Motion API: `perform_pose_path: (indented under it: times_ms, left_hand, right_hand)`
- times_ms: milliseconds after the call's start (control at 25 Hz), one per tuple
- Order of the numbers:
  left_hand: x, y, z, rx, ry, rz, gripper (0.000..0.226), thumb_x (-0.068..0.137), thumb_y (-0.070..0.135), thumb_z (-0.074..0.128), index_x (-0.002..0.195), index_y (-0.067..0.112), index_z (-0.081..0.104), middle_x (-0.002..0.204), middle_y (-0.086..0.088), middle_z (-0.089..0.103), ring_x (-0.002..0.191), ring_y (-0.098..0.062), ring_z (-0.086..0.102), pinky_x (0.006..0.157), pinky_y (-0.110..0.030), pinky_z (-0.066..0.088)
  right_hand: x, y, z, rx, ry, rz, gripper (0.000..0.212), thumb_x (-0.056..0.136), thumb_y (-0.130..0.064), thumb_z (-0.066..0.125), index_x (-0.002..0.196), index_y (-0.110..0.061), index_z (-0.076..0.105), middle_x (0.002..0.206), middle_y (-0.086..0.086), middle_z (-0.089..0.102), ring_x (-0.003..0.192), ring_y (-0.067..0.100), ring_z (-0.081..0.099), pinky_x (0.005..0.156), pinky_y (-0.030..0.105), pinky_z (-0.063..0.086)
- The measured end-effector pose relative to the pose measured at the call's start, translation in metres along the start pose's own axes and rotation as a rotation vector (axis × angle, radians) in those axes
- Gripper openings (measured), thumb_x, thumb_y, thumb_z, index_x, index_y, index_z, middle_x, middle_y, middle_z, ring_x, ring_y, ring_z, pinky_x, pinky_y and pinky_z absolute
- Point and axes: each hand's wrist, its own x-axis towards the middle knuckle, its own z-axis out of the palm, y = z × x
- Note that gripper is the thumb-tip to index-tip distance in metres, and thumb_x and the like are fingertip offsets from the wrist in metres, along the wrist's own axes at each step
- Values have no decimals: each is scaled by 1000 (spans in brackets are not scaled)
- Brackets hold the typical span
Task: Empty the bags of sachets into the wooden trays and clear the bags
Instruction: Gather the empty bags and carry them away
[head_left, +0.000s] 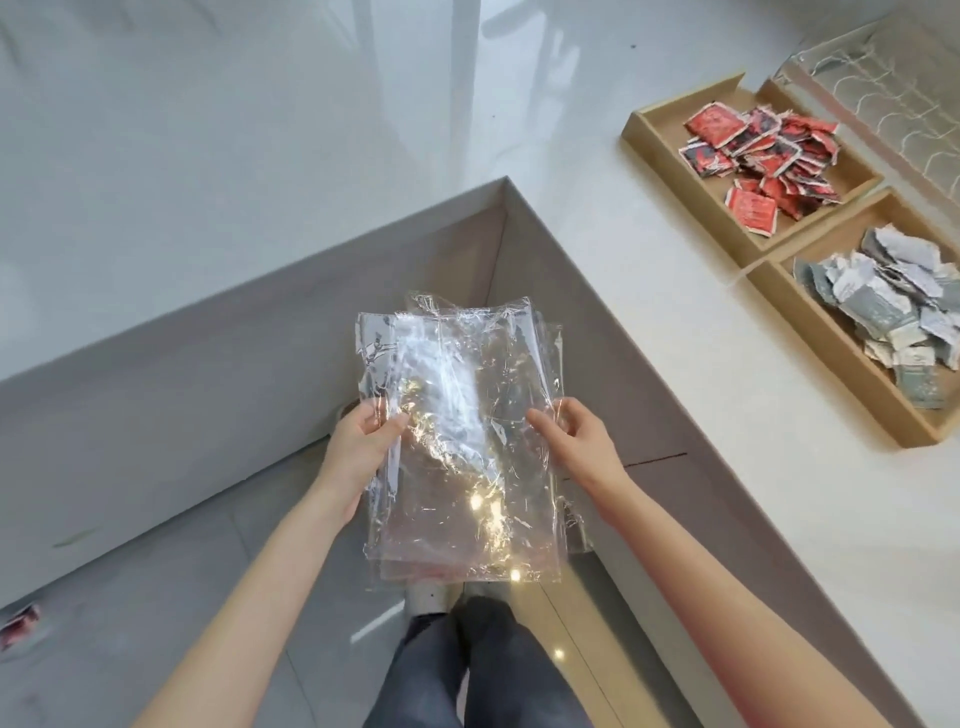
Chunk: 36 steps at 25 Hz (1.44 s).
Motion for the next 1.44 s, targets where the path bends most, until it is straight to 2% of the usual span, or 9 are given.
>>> perform_pose_path:
  times_ms: [320, 520, 640, 800, 920, 1040, 1160, 1320, 1440]
  left_hand:
    - [67, -70, -9, -45, 63, -139, 51, 87, 20, 56, 135, 9, 41, 134, 0, 49, 123, -14, 46, 100, -27, 33]
    - [113, -122, -13, -21, 111, -191, 49, 88, 26, 54, 134, 12, 42, 141, 1, 43, 130, -16, 39, 95, -26, 29]
    - [139, -161, -17, -14, 153, -224, 49, 89, 27, 53, 135, 15, 41, 142, 1, 42, 128, -15, 40, 97, -27, 29]
    - [170, -198, -10, -3, 236, -254, 31, 92, 18, 49, 122, 12, 50, 118, 3, 53, 104, -12, 46, 88, -29, 34]
    - [202, -230, -7, 19, 322, -307, 29, 89, 9, 49, 118, 7, 53, 94, -3, 57, 84, -24, 57, 78, -24, 49]
    - [234, -262, -9, 8, 347, -335, 21, 87, 1, 47, 106, 4, 55, 69, -2, 53, 47, -10, 52, 33, -10, 37]
    - [258, -286, -12, 6, 340, -405, 15, 86, -2, 45, 85, 9, 55, 62, -5, 52, 26, 1, 46, 30, -12, 34]
    - [288, -309, -10, 64, 369, -418, 17, 84, -3, 46, 97, 3, 57, 55, -3, 57, 29, -3, 50, 29, -13, 37]
    - [310, -320, -8, 233, 345, -395, 48, 83, 2, 53, 128, 0, 37, 94, -13, 60, 70, -27, 63, 47, -20, 51]
  right_hand:
    - [71, 44, 42, -59, -102, 50, 15, 88, -25, 56, 74, -27, 50, 69, -2, 48, 59, 9, 45, 55, 15, 39]
    - [123, 93, 81, -74, -147, 118, 43, 89, -19, 56, 114, 15, 45, 100, 33, 57, 49, -10, 59, 44, 1, 38]
    - [151, 126, 104, -68, -191, 164, 28, 89, -15, 55, 103, 9, 51, 92, 24, 63, 53, -2, 59, 45, 6, 41]
    - [192, 166, 141, -115, -233, 197, 12, 87, -19, 54, 77, -25, 50, 91, 7, 67, 75, 20, 68, 67, 31, 51]
    - [221, 192, 165, -125, -237, 227, 9, 84, -18, 55, 76, -19, 51, 94, 15, 66, 86, 31, 67, 78, 43, 54]
    - [245, 210, 186, -128, -207, 254, 8, 84, -14, 57, 86, -12, 50, 89, 11, 58, 82, 30, 64, 79, 50, 55]
    - [267, 224, 200, -156, -214, 257, 19, 85, -21, 56, 100, -14, 47, 99, 10, 57, 85, 23, 59, 74, 44, 58]
    - [294, 242, 214, -293, -236, 219, 42, 88, -25, 52, 126, -13, 42, 104, 8, 59, 88, 22, 57, 81, 28, 46]
    - [312, 250, 224, -454, -289, 145, 46, 88, -18, 49, 133, -13, 40, 118, 12, 60, 105, 25, 57, 81, 23, 40]
